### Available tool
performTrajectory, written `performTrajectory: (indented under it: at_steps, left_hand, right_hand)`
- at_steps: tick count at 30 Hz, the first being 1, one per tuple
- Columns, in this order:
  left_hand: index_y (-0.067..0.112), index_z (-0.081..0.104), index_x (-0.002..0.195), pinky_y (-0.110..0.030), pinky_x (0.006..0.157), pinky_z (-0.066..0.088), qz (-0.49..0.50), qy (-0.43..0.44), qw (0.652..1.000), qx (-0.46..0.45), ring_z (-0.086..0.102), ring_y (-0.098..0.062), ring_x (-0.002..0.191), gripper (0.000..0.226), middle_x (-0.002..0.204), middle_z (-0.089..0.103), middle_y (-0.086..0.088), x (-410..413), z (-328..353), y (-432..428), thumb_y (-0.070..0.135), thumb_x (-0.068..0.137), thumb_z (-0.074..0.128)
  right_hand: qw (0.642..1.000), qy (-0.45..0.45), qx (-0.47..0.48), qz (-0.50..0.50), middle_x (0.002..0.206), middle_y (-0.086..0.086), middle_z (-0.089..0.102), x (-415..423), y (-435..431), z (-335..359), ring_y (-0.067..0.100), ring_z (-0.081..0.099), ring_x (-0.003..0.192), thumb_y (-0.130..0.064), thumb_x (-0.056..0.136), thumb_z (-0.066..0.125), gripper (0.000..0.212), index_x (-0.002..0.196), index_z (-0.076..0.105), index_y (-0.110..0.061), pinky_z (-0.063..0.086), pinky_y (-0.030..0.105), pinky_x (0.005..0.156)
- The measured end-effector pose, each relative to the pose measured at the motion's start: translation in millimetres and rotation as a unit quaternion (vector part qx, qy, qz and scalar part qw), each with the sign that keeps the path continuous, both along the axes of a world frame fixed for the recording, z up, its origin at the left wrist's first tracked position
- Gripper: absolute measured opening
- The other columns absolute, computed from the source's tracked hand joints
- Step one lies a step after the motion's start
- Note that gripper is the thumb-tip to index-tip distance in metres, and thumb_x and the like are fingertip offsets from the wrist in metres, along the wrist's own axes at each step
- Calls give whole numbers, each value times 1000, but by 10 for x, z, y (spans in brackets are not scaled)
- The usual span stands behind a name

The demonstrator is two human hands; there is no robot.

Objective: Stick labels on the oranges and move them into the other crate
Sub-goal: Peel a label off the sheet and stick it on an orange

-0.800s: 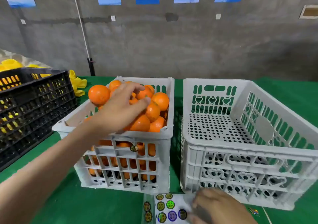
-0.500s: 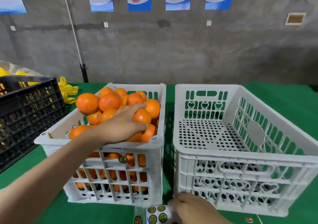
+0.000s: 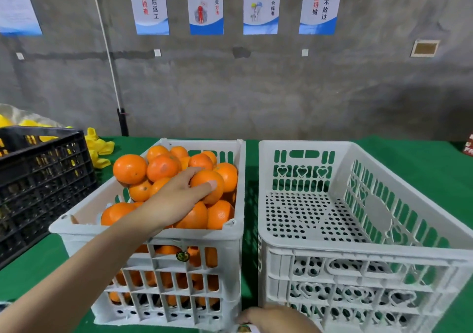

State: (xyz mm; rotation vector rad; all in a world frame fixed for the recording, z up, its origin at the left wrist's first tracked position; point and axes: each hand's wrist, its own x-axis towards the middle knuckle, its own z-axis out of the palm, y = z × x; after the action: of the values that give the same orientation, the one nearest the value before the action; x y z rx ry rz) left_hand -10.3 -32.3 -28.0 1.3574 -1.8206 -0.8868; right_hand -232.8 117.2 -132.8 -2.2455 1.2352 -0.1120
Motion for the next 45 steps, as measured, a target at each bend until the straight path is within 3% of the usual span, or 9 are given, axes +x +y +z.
performTrajectory:
  at_steps: [5,10,15,22,27,32,36,39,45]
  left_hand:
    - [36,51,133,-39,83,58,73,164,983,21,69,-17,86,46,124,62,0,-120,254,-60,63,98,40]
    - [16,51,109,-25,46,45,36,422,902,89,60,-28,56,34,92,65,-20,-422,885,-209,46,92,49]
    - [6,60,102,-18,39,42,-78,348,914,196,68,-25,57,52,80,72,-17,-738,1021,-401,57,87,60]
    - [20,65,98,-29,51,50,-107,279,933,201,73,-36,79,21,98,75,-16,-817,715,-819,32,81,64]
    - [25,76,83,-36,53,54,-55,220,969,100,73,-37,86,27,103,74,-9,-988,549,-849,43,65,71]
    - [51,74,85,-29,76,55,-96,99,989,-54,63,-8,104,27,96,72,21,-1051,389,-762,31,93,58]
    - [53,73,96,-16,76,54,-196,59,978,-35,65,7,98,15,103,71,29,-1080,336,-717,50,85,63]
    - [43,77,94,-28,88,56,-231,37,972,-27,69,-4,102,19,104,74,20,-1125,268,-678,49,82,64]
    - [40,78,86,-33,80,58,-181,76,978,-70,69,-8,91,13,93,74,13,-1182,184,-705,35,92,66]
  right_hand:
    - [973,-190,126,-40,119,-19,67,-595,225,1167,-3,60,113,-32,98,60,25,121,65,-40,42,9,95]
    - [961,-260,12,-93,111,9,74,-1014,-370,2085,31,72,99,-13,87,73,28,111,67,-24,60,42,81]
    - [952,-252,-7,-173,111,11,74,-1110,-1249,2196,38,69,104,-7,83,74,33,113,66,-16,48,59,99]
    - [950,-250,55,-177,116,3,72,-1257,-1857,1786,24,68,110,-17,80,74,37,116,67,-28,47,42,104]
    - [925,-336,81,-158,107,22,69,-1226,-2008,1508,23,66,93,-9,75,55,37,110,58,3,50,31,84]
    - [922,-351,65,-150,98,37,54,-1183,-2006,1461,29,51,90,-7,71,50,45,110,42,15,37,48,81]
    - [921,-358,62,-142,108,39,56,-1179,-1941,1448,32,61,91,-7,73,53,50,119,46,12,47,49,86]
    - [936,-317,34,-148,102,30,63,-1108,-1912,1411,27,64,87,-8,74,53,39,111,60,0,49,45,79]
    - [908,-385,6,-166,102,16,69,-1039,-1867,1410,23,67,90,-10,71,58,41,111,67,-17,53,41,81]
